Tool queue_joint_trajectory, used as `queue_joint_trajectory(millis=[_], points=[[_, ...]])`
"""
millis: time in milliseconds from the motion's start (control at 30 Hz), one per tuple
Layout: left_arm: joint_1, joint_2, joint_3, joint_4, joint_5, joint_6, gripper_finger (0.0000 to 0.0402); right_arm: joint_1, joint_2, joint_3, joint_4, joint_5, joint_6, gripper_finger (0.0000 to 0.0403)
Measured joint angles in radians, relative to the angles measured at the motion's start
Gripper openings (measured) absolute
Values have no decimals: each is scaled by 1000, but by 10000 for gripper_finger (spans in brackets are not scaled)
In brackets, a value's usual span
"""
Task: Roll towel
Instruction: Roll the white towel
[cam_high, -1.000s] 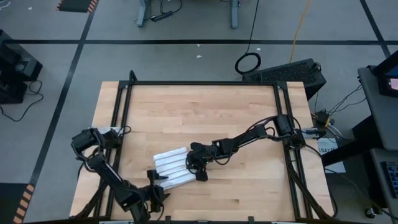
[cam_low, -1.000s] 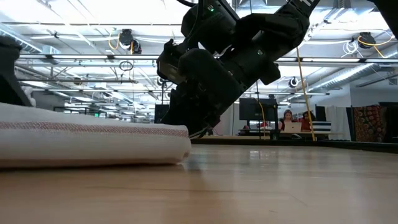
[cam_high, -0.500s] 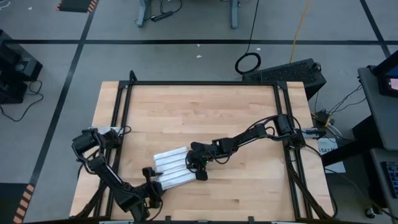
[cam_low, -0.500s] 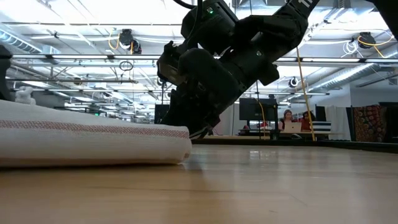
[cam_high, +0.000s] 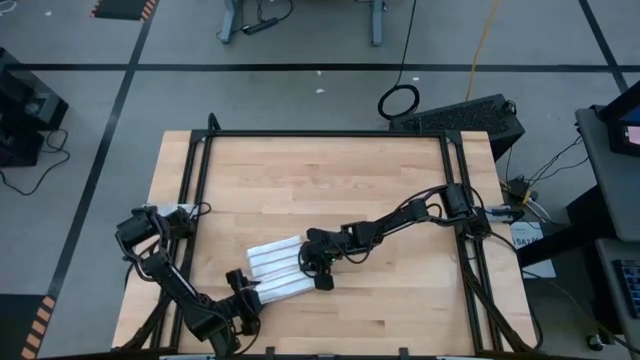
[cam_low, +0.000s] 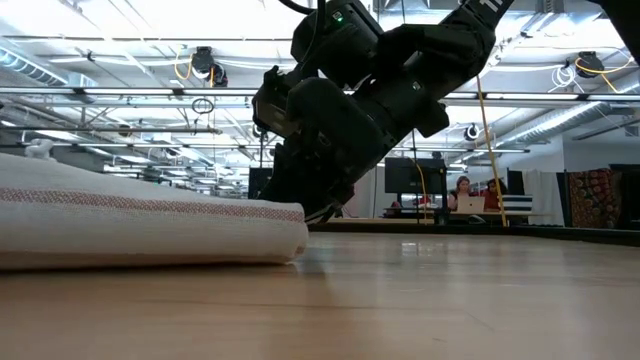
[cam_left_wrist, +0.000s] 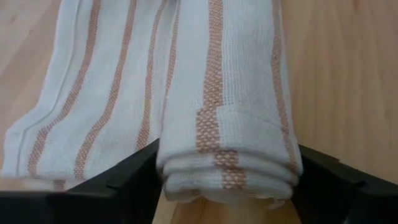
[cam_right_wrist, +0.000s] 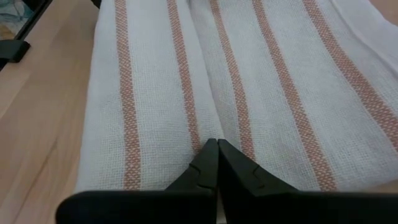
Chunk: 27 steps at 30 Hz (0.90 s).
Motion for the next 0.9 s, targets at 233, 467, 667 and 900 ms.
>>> queue_joint_trajectory(millis=[233,467,667,900], points=[[-42,0,-1,-10,-7,-120,380,0,0,0,0,0,0,0],[-81,-37,-1,-19,-39,-201,365,-4,0,0,-2,-4,0,0],[-82,-43,-1,-28,-48,-202,348,-4,0,0,0,-4,0,0],[-73,-43,-1,-22,-49,-230,347,-4,1,0,1,-3,0,0]])
